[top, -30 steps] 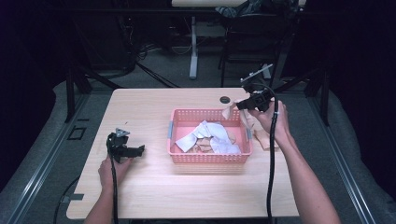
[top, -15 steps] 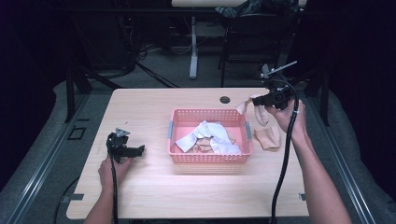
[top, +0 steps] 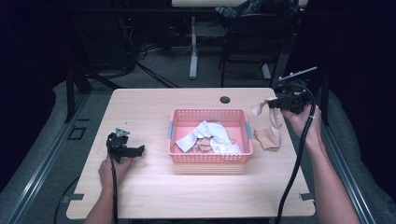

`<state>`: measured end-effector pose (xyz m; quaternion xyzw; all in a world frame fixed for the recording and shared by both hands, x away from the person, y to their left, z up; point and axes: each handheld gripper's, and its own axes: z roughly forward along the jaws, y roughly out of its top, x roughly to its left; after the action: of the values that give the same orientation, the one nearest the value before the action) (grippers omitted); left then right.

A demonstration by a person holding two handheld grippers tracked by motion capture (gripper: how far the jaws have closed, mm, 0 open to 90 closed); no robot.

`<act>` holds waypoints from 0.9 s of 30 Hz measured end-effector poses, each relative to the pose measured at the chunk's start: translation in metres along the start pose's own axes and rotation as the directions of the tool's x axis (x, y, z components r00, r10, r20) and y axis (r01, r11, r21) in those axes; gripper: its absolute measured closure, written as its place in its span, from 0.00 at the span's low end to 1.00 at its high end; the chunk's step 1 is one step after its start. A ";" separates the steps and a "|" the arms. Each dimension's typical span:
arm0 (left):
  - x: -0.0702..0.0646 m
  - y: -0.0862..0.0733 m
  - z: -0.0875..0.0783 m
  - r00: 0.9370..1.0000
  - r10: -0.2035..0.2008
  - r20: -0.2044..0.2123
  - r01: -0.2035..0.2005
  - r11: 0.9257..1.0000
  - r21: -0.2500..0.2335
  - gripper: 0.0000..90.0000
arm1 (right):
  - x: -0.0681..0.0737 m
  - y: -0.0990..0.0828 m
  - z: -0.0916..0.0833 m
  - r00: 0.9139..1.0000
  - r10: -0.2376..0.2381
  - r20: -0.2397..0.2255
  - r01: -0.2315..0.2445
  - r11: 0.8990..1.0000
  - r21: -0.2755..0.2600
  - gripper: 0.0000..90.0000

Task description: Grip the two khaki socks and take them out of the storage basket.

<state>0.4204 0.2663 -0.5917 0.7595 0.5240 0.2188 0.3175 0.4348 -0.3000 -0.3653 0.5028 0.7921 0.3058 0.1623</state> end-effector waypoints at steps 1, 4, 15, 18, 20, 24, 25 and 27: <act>0.000 0.000 0.000 1.000 0.001 0.000 -0.001 1.000 0.001 0.01 | -0.001 -0.001 0.000 1.000 0.004 0.001 -0.004 1.000 -0.001 0.97; 0.000 0.000 0.000 1.000 0.001 0.000 -0.001 1.000 -0.001 0.01 | -0.011 -0.009 0.005 1.000 0.026 0.011 -0.026 1.000 0.014 0.97; 0.000 0.000 0.000 1.000 0.001 -0.001 -0.001 1.000 -0.001 0.01 | -0.044 -0.043 0.035 0.993 0.119 0.025 -0.121 0.990 0.071 0.96; 0.000 0.000 0.000 1.000 0.001 0.000 -0.001 1.000 -0.001 0.01 | -0.051 -0.052 0.045 0.990 0.141 0.025 -0.143 0.985 0.094 0.96; 0.000 0.000 0.000 1.000 0.000 0.000 0.000 1.000 0.001 0.01 | -0.053 -0.058 0.052 0.988 0.151 0.026 -0.153 0.982 0.107 0.96; 0.000 0.000 0.000 1.000 0.001 0.000 -0.001 1.000 0.001 0.01 | -0.055 -0.067 0.067 0.985 0.169 0.026 -0.171 0.976 0.133 0.96; 0.000 0.000 0.000 1.000 0.002 0.000 -0.002 1.000 0.000 0.01 | -0.056 -0.070 0.072 0.985 0.170 0.032 -0.173 0.974 0.148 0.96; 0.000 0.000 0.000 1.000 0.001 0.000 -0.001 1.000 -0.001 0.01 | -0.057 -0.073 0.080 0.983 0.183 0.018 -0.183 0.969 0.164 0.96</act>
<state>0.4204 0.2664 -0.5917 0.7596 0.5236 0.2192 0.3175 0.4539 -0.3476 -0.4762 0.5858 0.7647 0.2522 0.0924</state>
